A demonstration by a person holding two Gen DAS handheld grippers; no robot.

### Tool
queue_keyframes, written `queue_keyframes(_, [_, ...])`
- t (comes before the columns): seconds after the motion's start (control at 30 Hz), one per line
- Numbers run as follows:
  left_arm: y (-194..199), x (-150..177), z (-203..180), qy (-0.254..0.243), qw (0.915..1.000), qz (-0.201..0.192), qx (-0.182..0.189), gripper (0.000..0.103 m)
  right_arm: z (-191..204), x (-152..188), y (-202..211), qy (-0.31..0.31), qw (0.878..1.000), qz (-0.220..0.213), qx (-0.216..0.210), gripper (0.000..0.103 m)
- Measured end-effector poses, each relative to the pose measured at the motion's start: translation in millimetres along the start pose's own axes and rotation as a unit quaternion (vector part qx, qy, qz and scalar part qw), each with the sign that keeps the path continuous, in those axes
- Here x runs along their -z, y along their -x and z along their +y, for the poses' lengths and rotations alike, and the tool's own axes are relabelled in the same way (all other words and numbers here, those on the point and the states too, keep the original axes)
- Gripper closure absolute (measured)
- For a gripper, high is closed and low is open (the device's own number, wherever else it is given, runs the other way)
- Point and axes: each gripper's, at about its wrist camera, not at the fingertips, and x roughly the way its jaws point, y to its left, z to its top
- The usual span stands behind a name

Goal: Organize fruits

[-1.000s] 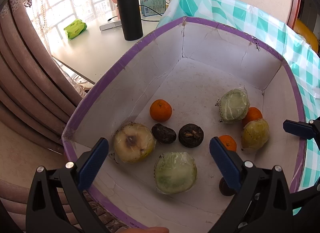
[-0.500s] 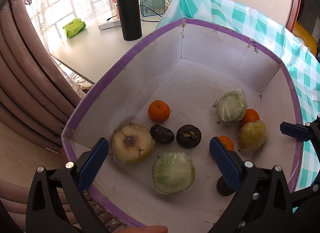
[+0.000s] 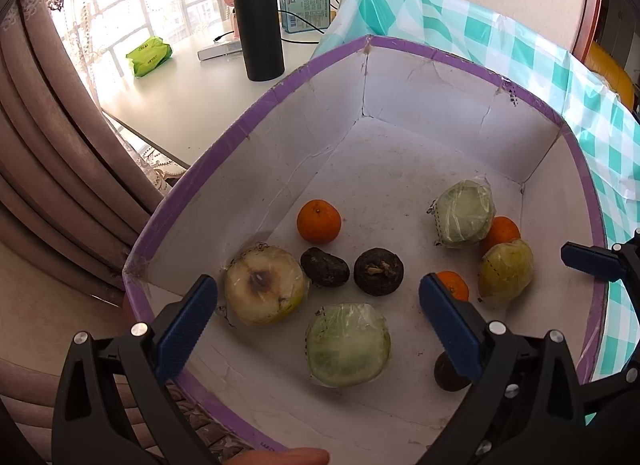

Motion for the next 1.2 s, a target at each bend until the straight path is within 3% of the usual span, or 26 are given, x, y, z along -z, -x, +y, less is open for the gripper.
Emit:
queue_keyframes(0.5, [0.7, -1.5, 2.5, 0.005, 1.0, 0.001, 0.004, 0.002, 0.0, -1.2, -0.1, -0.002, 1.0, -0.001, 0.001, 0.017])
queue_keyframes(0.83, [-7.6, -3.9, -3.1, -0.009, 0.9995, 0.022, -0.022, 0.002, 0.4, -1.5, -0.2, -0.004, 1.0, -0.003, 0.001, 0.017])
queue_keyframes(1.03, [-4.4, -4.0, 5.2, 0.018, 0.9993, 0.008, -0.033, 0.002, 1.7, -2.3, 0.1, -0.009, 1.0, -0.009, -0.003, 0.017])
queue_keyframes(1.13, [4.8, -6.7, 0.7, 0.014, 0.9947, -0.008, -0.101, 0.002, 0.2, -3.1, 2.3, -0.015, 1.0, -0.019, -0.018, 0.017])
queue_keyframes(1.2, [21.5, -9.9, -2.6, 0.016, 0.9885, -0.032, -0.147, 0.002, -7.9, -0.9, 9.5, -0.035, 0.997, -0.044, -0.05, 0.017])
